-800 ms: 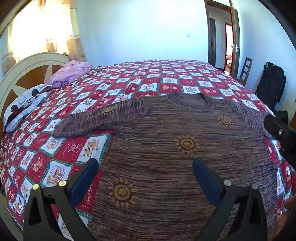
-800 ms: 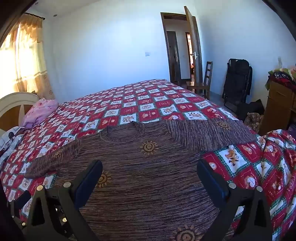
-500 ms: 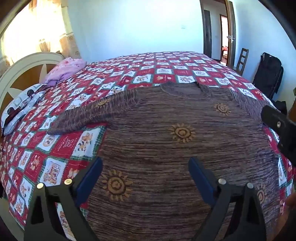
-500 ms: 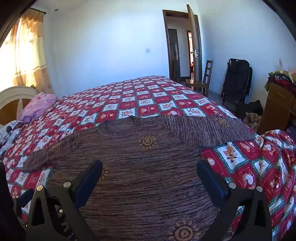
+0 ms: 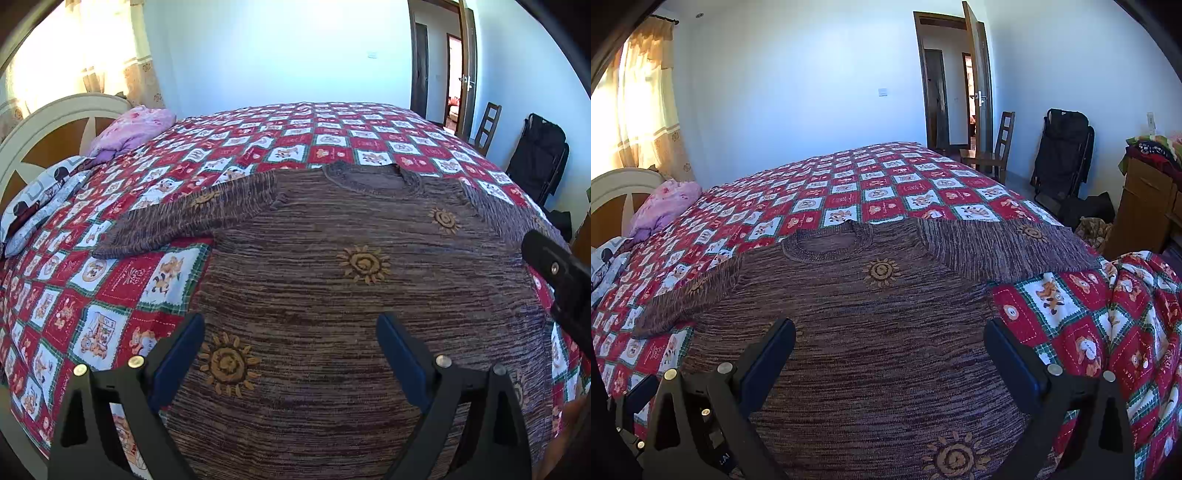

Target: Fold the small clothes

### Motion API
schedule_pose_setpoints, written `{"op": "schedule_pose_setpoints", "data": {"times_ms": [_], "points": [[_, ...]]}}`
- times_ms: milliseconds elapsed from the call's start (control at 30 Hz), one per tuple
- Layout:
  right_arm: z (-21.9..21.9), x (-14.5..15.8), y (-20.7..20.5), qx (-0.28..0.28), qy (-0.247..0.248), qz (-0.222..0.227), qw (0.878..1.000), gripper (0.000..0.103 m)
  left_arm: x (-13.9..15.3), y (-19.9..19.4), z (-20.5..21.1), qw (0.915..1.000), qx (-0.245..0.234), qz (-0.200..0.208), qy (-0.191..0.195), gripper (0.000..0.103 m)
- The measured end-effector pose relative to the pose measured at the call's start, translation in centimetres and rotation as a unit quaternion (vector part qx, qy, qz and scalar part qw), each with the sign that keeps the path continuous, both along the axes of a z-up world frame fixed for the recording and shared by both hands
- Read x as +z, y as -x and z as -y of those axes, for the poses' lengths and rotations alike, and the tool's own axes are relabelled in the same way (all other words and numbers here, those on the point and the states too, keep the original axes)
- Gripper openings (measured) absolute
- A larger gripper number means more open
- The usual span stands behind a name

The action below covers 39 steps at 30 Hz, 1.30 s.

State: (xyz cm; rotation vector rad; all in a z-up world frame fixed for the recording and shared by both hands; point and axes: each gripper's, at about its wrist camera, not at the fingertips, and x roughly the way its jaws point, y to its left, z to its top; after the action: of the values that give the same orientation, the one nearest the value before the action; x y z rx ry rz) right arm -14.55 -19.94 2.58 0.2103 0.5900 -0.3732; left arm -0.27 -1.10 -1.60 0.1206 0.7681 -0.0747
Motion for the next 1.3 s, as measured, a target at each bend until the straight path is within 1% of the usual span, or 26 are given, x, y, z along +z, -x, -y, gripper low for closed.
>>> {"op": "schedule_pose_setpoints", "data": {"times_ms": [67, 233, 500, 1300], "points": [[-0.05, -0.02, 0.06, 0.0, 0.001, 0.0, 1.0, 0.102, 0.03, 0.02, 0.0, 1.0, -0.001, 0.001, -0.002, 0.096], [-0.03, 0.07, 0.07, 0.0, 0.001, 0.0, 1.0, 0.102, 0.04, -0.04, -0.25, 0.9998, -0.002, -0.008, 0.019, 0.096], [0.15, -0.1, 0.27, -0.003, -0.002, -0.005, 1.0, 0.102, -0.08, -0.12, -0.05, 0.9999, -0.004, -0.009, 0.013, 0.096], [0.17, -0.33, 0.21, -0.004, -0.004, -0.009, 1.0, 0.102, -0.27, -0.22, -0.04, 0.9998, -0.005, -0.013, 0.015, 0.096]]}}
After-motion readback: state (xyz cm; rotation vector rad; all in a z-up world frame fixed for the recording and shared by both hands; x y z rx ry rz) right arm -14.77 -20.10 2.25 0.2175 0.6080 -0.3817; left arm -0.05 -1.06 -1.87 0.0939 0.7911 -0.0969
